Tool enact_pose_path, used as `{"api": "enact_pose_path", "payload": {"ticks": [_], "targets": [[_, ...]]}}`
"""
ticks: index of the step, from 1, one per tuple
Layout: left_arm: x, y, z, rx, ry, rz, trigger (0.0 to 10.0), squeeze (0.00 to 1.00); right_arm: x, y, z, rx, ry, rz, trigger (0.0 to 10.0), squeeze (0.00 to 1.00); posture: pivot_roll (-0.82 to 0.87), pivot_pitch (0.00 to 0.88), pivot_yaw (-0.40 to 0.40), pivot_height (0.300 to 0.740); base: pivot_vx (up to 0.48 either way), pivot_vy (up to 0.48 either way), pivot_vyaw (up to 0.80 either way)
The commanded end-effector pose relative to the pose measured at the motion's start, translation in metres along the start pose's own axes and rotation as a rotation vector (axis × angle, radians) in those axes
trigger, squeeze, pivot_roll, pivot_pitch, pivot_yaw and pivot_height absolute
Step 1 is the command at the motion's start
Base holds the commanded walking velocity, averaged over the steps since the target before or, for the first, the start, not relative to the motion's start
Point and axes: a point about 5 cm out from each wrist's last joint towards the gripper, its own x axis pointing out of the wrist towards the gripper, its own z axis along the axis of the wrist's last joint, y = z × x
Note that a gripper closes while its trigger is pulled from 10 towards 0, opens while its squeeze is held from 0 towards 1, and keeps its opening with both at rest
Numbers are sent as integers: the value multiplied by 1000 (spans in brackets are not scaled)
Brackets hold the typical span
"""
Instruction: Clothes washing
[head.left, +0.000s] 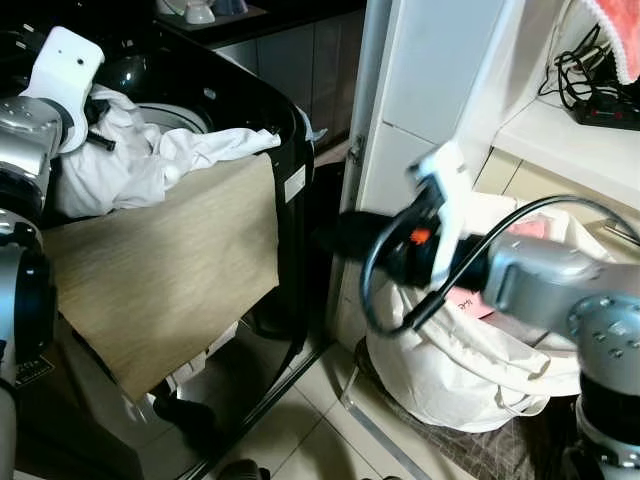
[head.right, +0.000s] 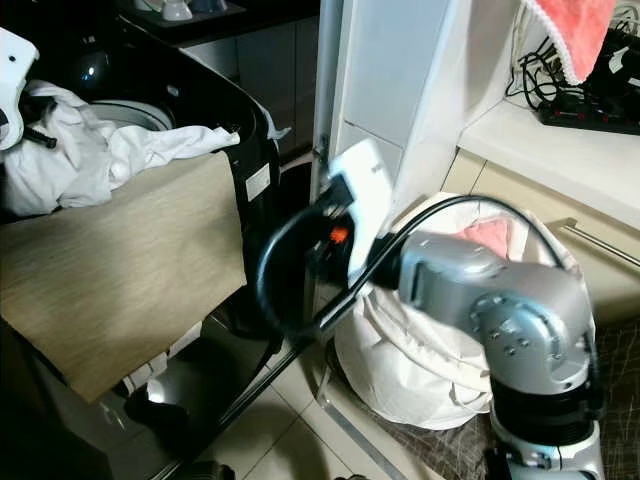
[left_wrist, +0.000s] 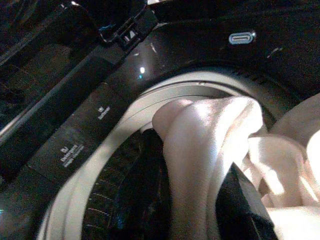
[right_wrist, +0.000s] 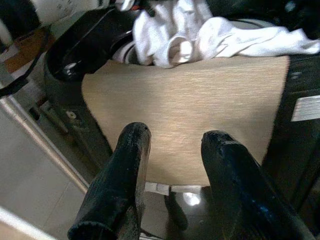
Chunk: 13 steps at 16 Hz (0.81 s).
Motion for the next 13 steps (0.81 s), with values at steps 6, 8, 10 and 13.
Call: {"api": "enact_pose_path", "payload": {"ticks": [6,8,10,13], "targets": [[-8,18,29,-72,-99,24,10000,1000,1,-13,5,-32,-51,-107,10000,0,-101,0,-5,740,0,0,0],[-5,0,17,-76,-4,-177,10000,1000,1,-20,3,-21,-39,-163,10000,0,-103,0,-1,740,0,0,0],[-3,-2,14,-31,-2,-136,10000,1000,2,-24,1,-22,-35,-199,10000,0,-103,0,3,740,0,0,0],[-4,1,15,-106,-32,-132,10000,0,3,-26,-3,-39,-4,-222,10000,0,-103,0,1,740,0,0,0]]}}
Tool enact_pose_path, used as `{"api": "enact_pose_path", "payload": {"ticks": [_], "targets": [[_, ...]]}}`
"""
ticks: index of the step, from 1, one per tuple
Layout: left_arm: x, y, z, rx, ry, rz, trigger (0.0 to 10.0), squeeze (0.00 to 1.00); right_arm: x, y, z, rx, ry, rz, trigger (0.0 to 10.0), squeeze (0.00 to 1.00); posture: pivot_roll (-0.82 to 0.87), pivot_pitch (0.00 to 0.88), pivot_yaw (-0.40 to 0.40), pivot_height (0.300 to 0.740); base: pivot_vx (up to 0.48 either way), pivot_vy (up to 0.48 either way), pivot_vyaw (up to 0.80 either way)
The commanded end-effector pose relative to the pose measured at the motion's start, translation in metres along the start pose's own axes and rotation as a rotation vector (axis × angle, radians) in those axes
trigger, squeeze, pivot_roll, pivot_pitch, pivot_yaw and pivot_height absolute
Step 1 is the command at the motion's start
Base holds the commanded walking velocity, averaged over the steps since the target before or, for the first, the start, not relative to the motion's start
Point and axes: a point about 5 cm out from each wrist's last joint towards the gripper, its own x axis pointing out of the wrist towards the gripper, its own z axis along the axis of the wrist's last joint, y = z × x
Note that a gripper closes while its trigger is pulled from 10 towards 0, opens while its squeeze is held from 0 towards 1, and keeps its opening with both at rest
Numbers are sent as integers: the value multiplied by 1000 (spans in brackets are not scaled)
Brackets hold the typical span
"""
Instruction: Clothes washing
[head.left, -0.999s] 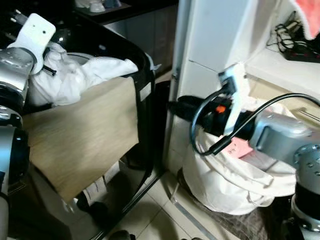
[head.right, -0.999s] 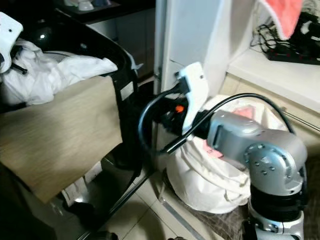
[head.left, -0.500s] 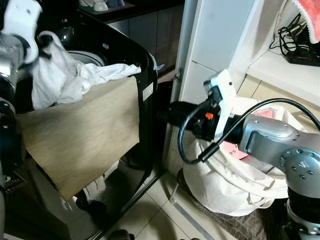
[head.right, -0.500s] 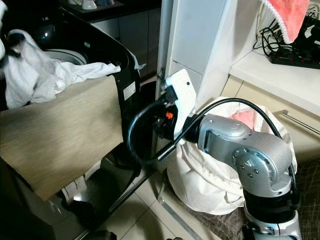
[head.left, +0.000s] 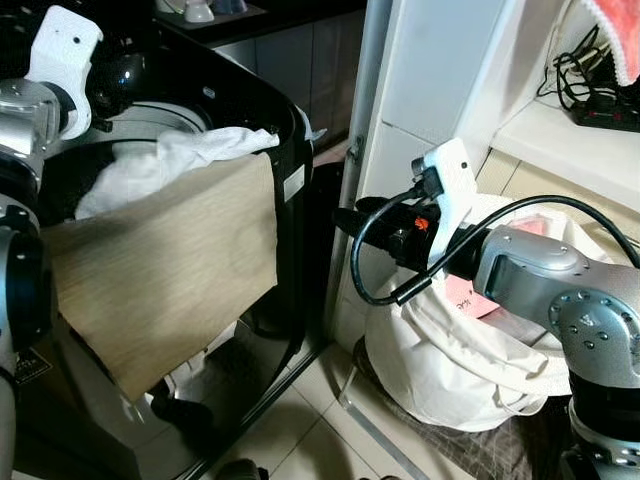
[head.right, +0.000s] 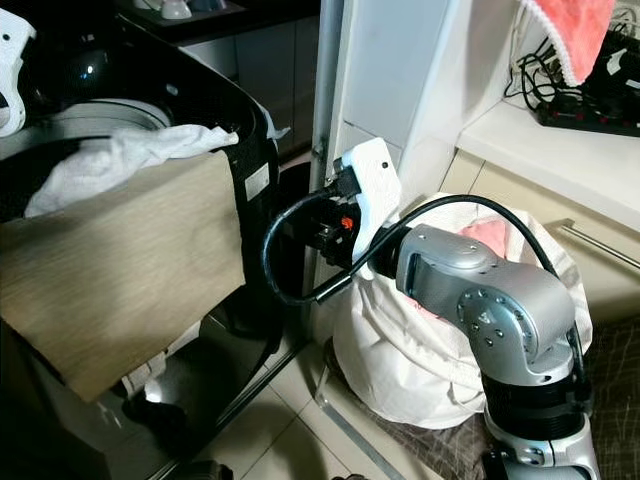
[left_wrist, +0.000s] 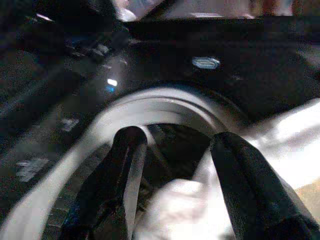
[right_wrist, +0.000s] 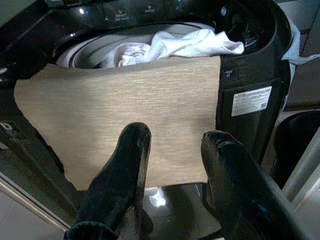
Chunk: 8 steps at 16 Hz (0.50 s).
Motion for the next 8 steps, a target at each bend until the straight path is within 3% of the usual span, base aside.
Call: {"api": "enact_pose_path", "payload": {"ticks": [1,2,4,5,6,7,8], "targets": [[-3,-2,-11,96,98,-119,10000,0,0,-2,0,-15,18,-19,10000,0,-99,0,1,740,0,0,0],[-3,1,-8,91,71,-69,10000,0,0,-2,0,-16,18,-21,10000,0,-99,0,1,740,0,0,0],[-4,8,7,-41,-72,55,10000,0,1,-9,4,-8,-26,-83,10000,0,-98,0,4,740,0,0,0],[-4,9,18,-215,-197,115,10000,0,1,-22,10,-50,-92,-236,10000,0,-98,0,9,740,0,0,0],[-2,6,22,-290,-243,115,10000,0,0,-28,14,-88,-148,-313,10000,0,-98,0,9,740,0,0,0],[4,-8,26,-425,-264,50,10000,0,-4,-36,17,-127,-207,-428,10000,0,-95,0,7,740,0,0,0],[12,-33,26,-466,-223,-50,10000,0,-9,-42,16,-170,-230,-515,10000,0,-94,0,4,740,0,0,0]]}}
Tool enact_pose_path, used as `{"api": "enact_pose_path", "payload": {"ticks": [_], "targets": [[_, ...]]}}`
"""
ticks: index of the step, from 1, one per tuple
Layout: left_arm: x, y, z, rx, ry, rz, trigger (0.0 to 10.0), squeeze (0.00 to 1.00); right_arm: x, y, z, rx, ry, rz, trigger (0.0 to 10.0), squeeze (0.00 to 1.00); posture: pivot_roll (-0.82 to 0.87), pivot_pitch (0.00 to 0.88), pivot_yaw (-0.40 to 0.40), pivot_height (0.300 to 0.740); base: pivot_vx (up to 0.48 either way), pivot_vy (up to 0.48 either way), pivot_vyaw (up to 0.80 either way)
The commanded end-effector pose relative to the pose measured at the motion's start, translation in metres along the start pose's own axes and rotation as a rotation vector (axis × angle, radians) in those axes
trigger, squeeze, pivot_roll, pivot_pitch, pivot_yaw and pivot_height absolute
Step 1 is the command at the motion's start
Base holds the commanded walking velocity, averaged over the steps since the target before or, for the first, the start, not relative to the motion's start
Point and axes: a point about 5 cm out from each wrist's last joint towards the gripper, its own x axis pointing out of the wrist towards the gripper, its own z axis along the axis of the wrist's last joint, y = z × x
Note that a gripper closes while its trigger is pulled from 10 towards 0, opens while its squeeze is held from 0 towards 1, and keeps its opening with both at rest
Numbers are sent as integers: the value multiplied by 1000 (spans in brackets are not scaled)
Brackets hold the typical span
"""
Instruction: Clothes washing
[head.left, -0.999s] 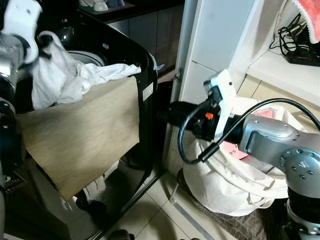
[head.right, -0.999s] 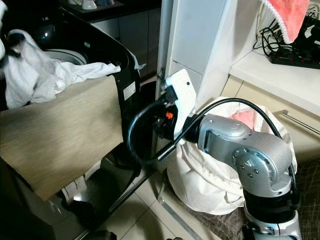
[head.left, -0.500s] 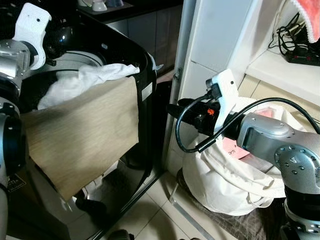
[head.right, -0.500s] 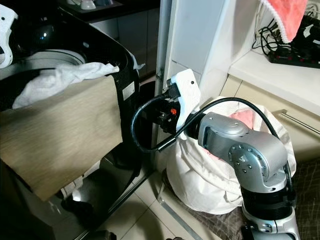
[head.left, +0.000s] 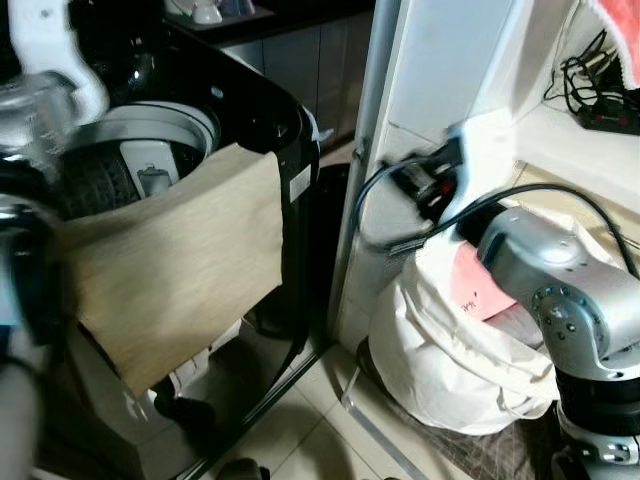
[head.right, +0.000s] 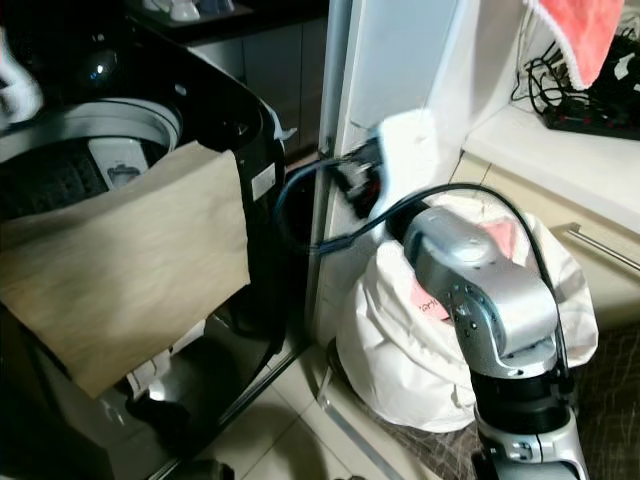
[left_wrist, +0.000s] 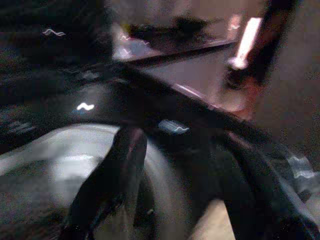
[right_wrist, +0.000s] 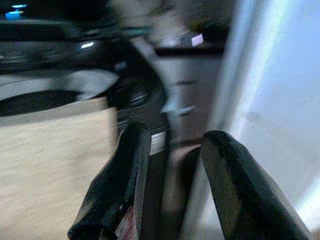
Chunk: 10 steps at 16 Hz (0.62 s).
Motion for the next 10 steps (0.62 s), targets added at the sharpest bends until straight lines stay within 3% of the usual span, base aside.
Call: {"api": "enact_pose_path", "payload": {"ticks": [1,2,4,6,7,8,9,10], "targets": [[4,-27,-11,-73,31,-75,10000,0,-4,-7,0,6,-33,-68,10000,0,-90,0,2,740,0,0,0],[-1,-49,-18,-194,-43,-147,10000,0,-7,-4,1,40,-65,-60,10000,0,-86,0,5,740,0,0,800],[-27,-83,-43,-93,-125,-223,10000,0,-10,9,7,47,-155,-26,10000,0,-95,0,13,740,0,0,800],[-44,-99,-55,-68,-251,-244,10000,0,-10,14,5,42,-177,-14,10000,0,-96,0,15,740,0,0,800],[-51,-102,-57,-75,-261,-242,10000,0,-10,14,4,41,-181,-16,10000,0,-96,0,15,740,0,0,800],[-58,-105,-77,32,-226,-247,10000,0,-9,15,-2,43,-172,-19,10000,0,-91,0,3,740,0,0,800],[-68,-108,-104,64,-163,-227,10000,0,-8,18,-11,62,-152,-22,10000,0,-92,0,-1,740,0,0,800],[-72,-110,-111,35,-127,-207,10000,0,-8,20,-15,68,-145,-20,10000,0,-92,0,-1,740,0,-274,800]]}}
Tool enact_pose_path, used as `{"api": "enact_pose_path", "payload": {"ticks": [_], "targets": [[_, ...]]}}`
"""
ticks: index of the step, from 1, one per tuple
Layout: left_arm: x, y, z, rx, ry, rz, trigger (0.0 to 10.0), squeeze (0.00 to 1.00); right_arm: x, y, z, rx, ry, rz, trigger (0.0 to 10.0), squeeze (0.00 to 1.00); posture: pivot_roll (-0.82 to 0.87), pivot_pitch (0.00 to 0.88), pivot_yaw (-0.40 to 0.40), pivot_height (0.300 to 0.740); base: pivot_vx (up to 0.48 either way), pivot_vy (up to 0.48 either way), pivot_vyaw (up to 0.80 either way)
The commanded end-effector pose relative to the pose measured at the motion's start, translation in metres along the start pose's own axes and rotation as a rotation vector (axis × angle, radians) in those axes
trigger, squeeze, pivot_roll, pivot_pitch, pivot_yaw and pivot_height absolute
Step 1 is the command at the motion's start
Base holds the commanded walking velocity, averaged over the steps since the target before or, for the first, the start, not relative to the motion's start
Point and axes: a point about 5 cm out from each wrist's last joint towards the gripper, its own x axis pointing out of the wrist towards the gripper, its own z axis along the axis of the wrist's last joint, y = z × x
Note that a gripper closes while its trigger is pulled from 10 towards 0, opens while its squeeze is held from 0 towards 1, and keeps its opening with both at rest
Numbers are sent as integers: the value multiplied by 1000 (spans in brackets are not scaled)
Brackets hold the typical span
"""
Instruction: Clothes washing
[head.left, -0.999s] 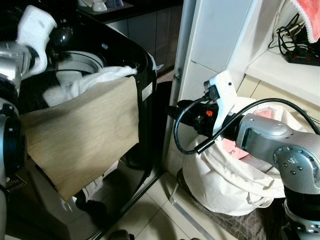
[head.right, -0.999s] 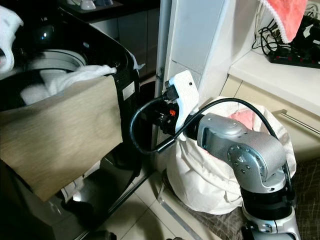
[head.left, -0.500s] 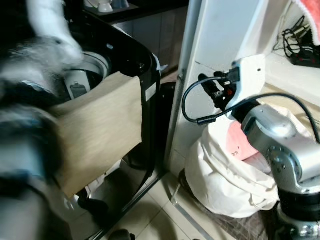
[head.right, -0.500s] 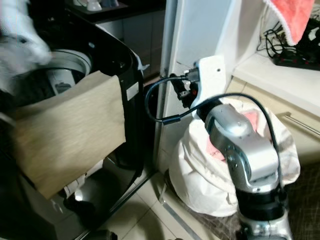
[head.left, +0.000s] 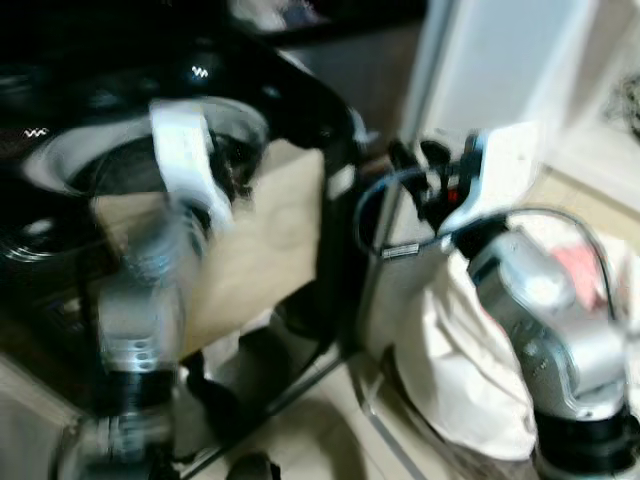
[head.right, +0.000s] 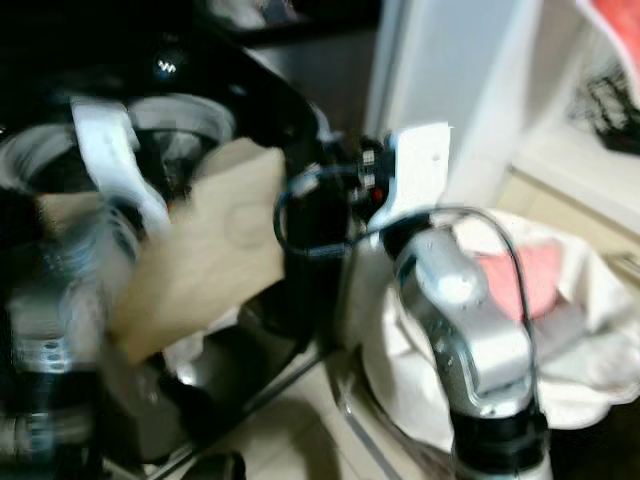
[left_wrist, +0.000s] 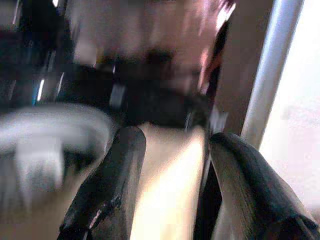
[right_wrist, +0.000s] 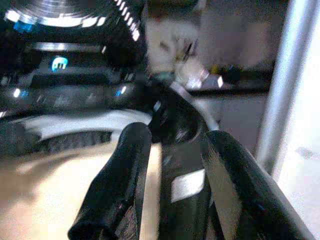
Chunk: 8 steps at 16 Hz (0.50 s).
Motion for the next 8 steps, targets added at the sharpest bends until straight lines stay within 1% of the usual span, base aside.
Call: {"api": "enact_pose_path", "payload": {"ticks": [1,3,4,6,8], "targets": [[-3,-6,10,24,-18,19,10000,0,0,5,-4,-4,-3,18,10000,0,-92,0,-5,740,0,-480,800],[-10,-10,8,28,-15,32,10000,0,-1,9,-18,12,27,30,10000,0,-86,0,-8,740,0,-480,800],[-11,-9,7,44,-16,38,10000,0,-2,8,-23,13,41,26,10000,0,-74,0,-6,740,0,-480,800],[-12,-10,7,62,-17,47,10000,0,-3,6,-29,19,53,16,10000,0,-70,0,-2,740,0,-480,800],[-13,-13,6,60,2,44,10000,0,-5,4,-33,24,56,4,10000,0,-69,0,2,740,0,-480,800]]}}
